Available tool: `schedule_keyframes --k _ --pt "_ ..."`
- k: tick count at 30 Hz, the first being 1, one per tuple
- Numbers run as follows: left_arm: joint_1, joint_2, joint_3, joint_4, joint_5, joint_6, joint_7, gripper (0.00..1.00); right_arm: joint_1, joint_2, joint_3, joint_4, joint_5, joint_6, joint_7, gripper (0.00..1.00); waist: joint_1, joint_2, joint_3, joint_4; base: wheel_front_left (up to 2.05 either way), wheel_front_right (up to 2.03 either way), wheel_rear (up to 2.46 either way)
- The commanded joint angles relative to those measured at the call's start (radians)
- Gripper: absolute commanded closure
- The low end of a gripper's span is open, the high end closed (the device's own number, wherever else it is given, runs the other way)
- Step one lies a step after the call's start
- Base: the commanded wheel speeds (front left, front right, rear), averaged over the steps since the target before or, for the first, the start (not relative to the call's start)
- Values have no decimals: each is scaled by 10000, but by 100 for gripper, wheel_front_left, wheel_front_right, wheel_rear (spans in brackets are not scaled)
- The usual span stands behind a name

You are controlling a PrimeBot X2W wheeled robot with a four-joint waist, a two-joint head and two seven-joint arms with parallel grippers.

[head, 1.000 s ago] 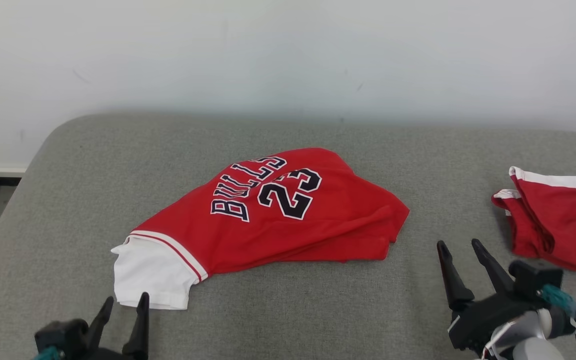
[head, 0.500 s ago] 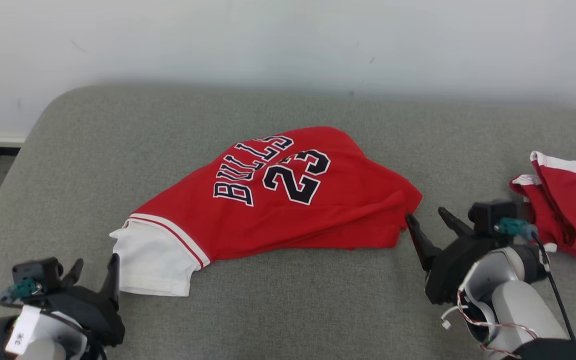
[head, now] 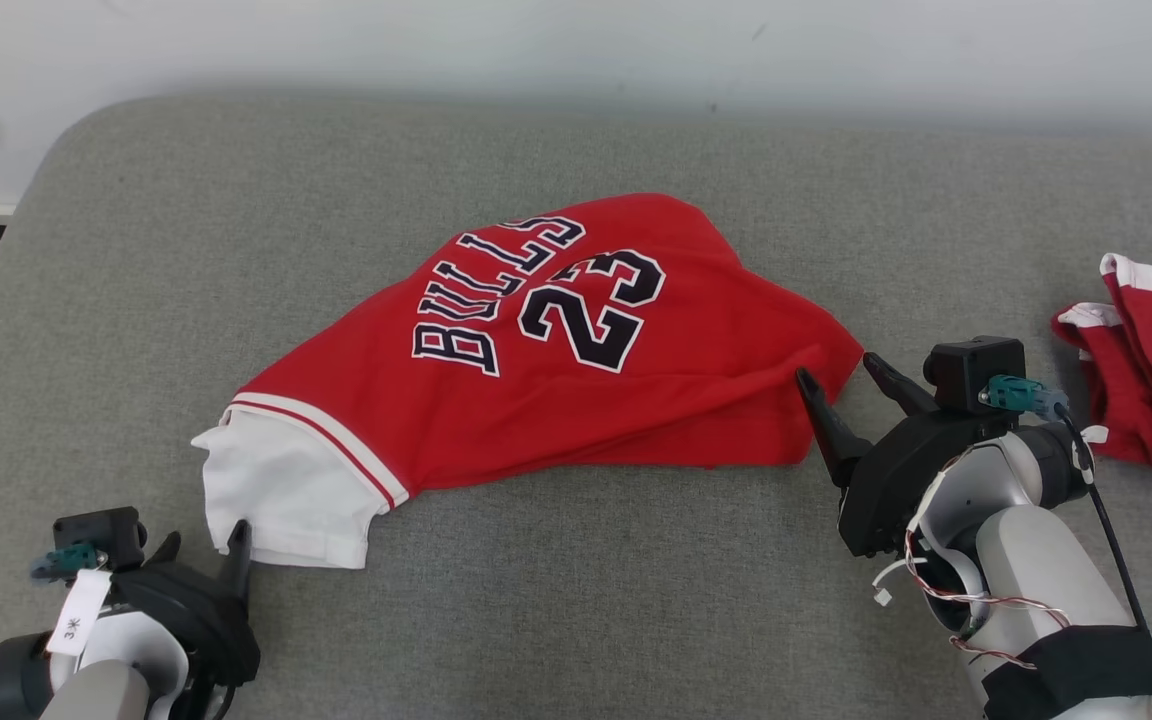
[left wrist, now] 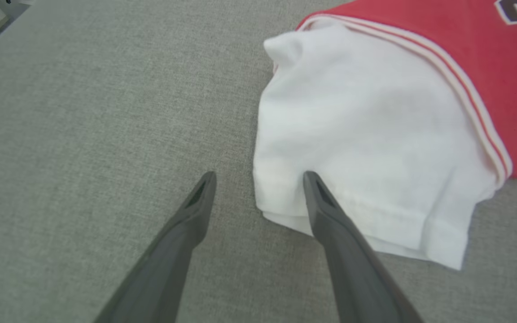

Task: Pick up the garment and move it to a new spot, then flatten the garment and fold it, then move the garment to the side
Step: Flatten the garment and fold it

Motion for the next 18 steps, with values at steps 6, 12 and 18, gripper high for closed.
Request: schedule_keyframes --k 6,12,18 --pt "-412 -115 34 775 -136 135 -340 0 -66 -32 32 -149 44 -4 12 0 -2 -1 206 -22 0 0 0" --pt "-723 -249 -93 1294 -216 -113 -485 10 44 -34 215 -115 153 -4 223 0 -2 -1 327 -2 0 0 0" --pt "-934 -422 -264 1905 -248 -362 -629 100 245 -32 190 -49 96 -4 503 0 -2 -1 388 2 0 0 0"
